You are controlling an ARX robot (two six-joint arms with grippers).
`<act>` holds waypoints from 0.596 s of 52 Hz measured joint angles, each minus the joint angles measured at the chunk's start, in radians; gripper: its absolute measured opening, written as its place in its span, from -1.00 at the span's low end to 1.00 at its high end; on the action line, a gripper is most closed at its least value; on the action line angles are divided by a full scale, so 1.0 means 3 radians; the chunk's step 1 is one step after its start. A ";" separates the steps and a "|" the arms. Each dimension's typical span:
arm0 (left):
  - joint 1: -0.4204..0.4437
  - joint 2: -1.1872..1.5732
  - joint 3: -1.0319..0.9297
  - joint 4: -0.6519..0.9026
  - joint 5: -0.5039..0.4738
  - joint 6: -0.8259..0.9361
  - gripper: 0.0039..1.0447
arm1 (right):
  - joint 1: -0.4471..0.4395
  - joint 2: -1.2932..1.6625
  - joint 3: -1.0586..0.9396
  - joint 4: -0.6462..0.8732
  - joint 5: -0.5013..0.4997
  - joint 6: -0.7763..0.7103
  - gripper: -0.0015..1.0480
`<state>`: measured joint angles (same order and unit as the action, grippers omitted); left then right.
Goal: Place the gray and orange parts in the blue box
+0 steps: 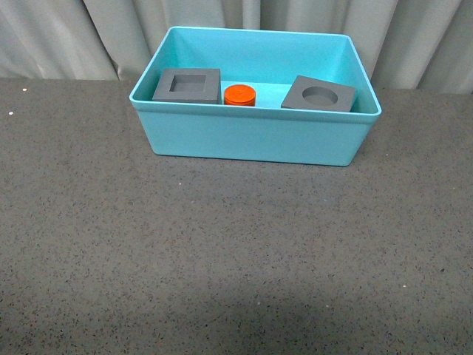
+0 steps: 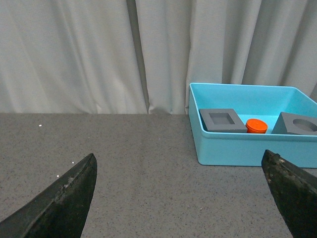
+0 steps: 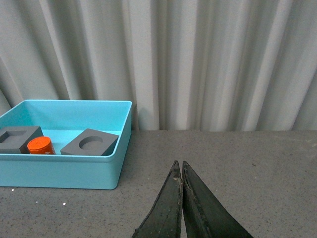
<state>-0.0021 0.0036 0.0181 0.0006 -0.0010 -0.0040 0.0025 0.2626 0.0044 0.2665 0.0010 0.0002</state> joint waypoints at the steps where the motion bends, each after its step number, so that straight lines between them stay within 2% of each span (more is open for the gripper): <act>1: 0.0000 0.0000 0.0000 0.0000 -0.0001 0.0000 0.88 | 0.0000 -0.0019 0.0000 -0.0019 0.0000 0.0000 -0.99; 15: 0.0000 0.0000 0.0000 0.0000 0.0000 0.0000 0.88 | 0.0000 -0.0332 0.0000 -0.0334 0.0000 0.0000 -0.99; 21: 0.0000 0.0000 0.0000 0.0000 -0.0004 0.0000 0.88 | 0.0000 -0.0773 0.0003 -0.0860 -0.0009 -0.0001 -0.99; 31: 0.0000 -0.0001 0.0000 0.0000 -0.0003 0.0000 0.88 | 0.0000 -0.0858 0.0003 -0.0882 -0.0009 -0.0001 -0.99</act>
<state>-0.0021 0.0032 0.0181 0.0006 -0.0017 -0.0040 0.0025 0.0051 0.0051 0.0017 -0.0017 -0.0002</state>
